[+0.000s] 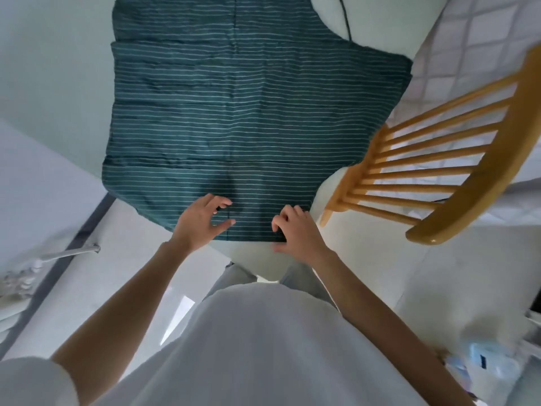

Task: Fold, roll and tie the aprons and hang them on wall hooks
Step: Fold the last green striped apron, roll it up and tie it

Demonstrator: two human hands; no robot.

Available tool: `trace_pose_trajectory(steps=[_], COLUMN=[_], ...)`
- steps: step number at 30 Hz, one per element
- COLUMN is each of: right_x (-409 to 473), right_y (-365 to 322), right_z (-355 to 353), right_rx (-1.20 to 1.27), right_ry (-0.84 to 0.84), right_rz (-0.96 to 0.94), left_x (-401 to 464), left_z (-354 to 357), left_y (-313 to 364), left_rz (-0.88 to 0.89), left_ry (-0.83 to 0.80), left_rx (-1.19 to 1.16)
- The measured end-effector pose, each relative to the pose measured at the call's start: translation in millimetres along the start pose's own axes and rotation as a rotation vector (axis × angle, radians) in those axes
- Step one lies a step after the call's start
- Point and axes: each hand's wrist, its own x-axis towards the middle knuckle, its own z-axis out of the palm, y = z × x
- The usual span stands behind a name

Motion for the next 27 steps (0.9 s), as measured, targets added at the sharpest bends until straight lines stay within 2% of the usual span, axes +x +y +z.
trace_pose_trajectory(steps=[5, 9, 11, 14, 18, 21, 25, 27], right_x=[-8, -10, -15, -21, -24, -28, -35, -38], right_y=[-12, -26, -33, -37, -34, -29, -18, -15], right_z=[8, 0, -6, -15, -19, -18, -26, -29], right_rx=[0.018, 0.053, -0.023, -0.153, -0.184, -0.109, 0.156, 0.17], right_ry=[0.194, 0.314, 0.37, 0.324, 0.338, 0.435, 0.446, 0.46], right_rz=[0.058, 0.131, 0.129, 0.112, 0.148, 0.168, 0.139, 0.127], left_x=[-30, -34, -36, -43, -60, -79, -104, -116], left_z=[-4, -3, -5, -16, -39, -56, -71, -72], left_y=[-21, -21, -25, -41, -65, -79, -93, -99], left_rz=[0.174, 0.072, 0.037, -0.014, -0.11, -0.188, -0.135, -0.098], left_ry=[-0.079, -0.115, -0.069, 0.023, 0.171, 0.274, 0.342, 0.324], left_rx=[0.14, 0.212, 0.163, 0.071, 0.12, 0.156, 0.13, 0.102])
